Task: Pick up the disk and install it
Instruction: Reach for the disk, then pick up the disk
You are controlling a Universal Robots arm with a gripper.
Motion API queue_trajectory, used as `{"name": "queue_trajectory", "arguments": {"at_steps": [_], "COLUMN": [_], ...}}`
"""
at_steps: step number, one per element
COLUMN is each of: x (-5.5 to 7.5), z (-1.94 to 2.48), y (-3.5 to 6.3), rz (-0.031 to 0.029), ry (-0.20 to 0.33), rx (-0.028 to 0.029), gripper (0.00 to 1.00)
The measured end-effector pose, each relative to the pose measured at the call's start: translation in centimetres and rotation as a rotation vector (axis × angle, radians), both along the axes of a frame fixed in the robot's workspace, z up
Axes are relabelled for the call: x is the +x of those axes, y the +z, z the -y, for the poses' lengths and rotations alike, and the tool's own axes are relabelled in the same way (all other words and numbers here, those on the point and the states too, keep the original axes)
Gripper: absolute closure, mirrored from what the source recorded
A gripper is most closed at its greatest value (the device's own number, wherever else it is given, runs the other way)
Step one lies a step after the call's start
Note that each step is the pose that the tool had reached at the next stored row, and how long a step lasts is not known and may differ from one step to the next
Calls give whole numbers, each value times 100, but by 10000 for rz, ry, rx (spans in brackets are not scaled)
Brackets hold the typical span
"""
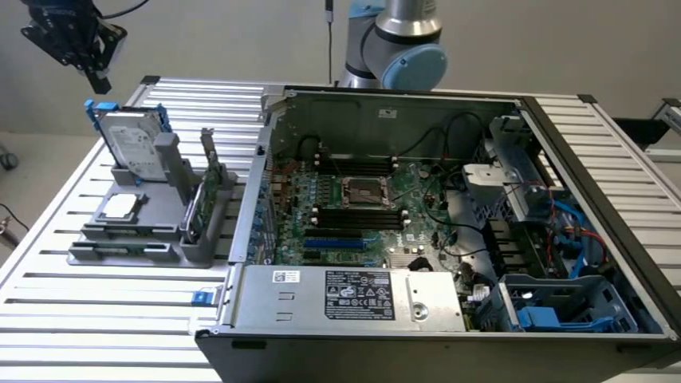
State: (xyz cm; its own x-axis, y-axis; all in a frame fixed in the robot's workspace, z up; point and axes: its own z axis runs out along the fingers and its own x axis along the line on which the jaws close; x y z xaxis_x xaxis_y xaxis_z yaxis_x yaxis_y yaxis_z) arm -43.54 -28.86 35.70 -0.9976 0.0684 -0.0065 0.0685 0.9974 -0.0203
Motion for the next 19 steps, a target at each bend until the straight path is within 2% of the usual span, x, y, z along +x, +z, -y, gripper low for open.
{"name": "queue_trajectory", "arguments": {"at_steps": [19], "x": [0], "z": [0], "y": [0], "rz": [0], "ry": [0], "rx": [0], "gripper": [89]}}
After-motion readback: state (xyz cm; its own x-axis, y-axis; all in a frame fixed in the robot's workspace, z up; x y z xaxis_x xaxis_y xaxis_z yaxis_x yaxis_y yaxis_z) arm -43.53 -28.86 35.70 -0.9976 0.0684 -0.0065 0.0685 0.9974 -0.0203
